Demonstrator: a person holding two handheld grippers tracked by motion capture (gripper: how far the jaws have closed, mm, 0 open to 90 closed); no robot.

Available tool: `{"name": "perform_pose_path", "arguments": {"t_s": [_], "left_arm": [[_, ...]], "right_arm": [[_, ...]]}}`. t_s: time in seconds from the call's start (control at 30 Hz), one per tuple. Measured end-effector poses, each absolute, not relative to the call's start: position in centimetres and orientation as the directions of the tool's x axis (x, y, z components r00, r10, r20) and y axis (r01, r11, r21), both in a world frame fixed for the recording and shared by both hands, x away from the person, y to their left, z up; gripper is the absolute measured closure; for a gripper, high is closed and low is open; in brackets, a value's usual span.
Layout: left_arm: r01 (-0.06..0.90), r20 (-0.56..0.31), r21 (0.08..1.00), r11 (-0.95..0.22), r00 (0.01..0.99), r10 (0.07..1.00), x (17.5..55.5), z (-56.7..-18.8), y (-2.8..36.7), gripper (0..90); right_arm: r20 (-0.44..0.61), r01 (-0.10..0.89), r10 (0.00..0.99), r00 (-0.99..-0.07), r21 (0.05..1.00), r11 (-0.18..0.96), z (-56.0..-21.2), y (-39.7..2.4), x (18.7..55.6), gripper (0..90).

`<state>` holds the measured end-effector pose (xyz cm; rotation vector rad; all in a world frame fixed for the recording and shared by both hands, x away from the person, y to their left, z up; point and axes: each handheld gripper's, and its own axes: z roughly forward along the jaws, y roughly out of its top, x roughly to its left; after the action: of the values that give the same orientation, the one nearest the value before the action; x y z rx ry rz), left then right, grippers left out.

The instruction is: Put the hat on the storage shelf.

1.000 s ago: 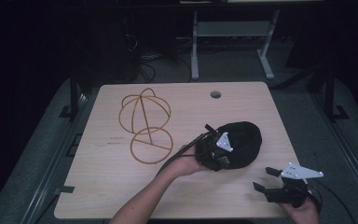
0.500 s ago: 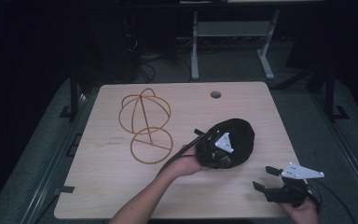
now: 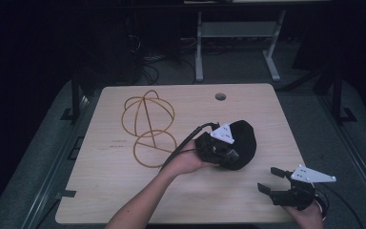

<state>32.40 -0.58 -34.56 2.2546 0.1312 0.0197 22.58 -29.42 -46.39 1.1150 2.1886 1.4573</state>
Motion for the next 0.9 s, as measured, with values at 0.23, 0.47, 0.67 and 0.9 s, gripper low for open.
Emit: {"name": "perform_pose_path", "arguments": {"t_s": [0.23,0.47,0.67,0.9], "left_arm": [[0.099,-0.056,0.808,-0.581,0.994,0.092,32.3,-33.0,0.4,80.4],[0.094,-0.069,0.818,-0.568,0.996,0.064,32.0,-32.0,0.8,80.4],[0.075,-0.063,0.820,-0.567,0.997,0.040,31.7,-31.4,0.7,80.4],[0.047,-0.059,0.815,-0.577,0.998,-0.003,31.1,-31.0,0.1,80.4]], "right_arm": [[0.174,0.407,0.714,-0.679,0.898,0.168,-45.6,-28.5,22.5,14.5],[0.222,0.397,0.685,-0.694,0.912,0.107,-44.7,-28.4,23.1,14.5],[0.222,0.355,0.666,-0.712,0.933,0.068,-43.5,-28.3,23.4,14.6],[0.214,0.306,0.645,-0.734,0.952,0.032,-41.8,-28.1,24.3,14.6]]}}
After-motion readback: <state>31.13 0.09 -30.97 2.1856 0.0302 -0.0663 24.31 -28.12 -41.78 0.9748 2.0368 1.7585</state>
